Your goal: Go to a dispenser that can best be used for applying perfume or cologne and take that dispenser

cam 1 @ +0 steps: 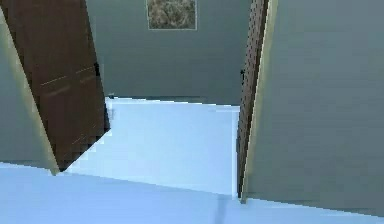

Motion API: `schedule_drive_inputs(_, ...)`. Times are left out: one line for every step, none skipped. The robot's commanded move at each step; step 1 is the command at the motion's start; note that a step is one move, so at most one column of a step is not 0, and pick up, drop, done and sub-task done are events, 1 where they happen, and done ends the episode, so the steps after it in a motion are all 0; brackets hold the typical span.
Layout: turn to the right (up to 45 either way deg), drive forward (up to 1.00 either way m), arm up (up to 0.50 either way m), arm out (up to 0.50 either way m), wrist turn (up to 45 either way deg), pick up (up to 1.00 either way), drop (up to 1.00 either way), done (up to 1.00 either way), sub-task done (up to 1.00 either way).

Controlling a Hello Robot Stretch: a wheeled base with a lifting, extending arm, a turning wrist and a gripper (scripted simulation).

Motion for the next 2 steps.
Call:
schedule_drive_inputs(45.0, 0.0, 0.0, 0.0, 0.0, 0.0, 0.0, 0.0, 0.0)
schedule_drive_inputs(45.0, 0.0, 0.0, 0.0, 0.0, 0.0, 0.0, 0.0, 0.0)
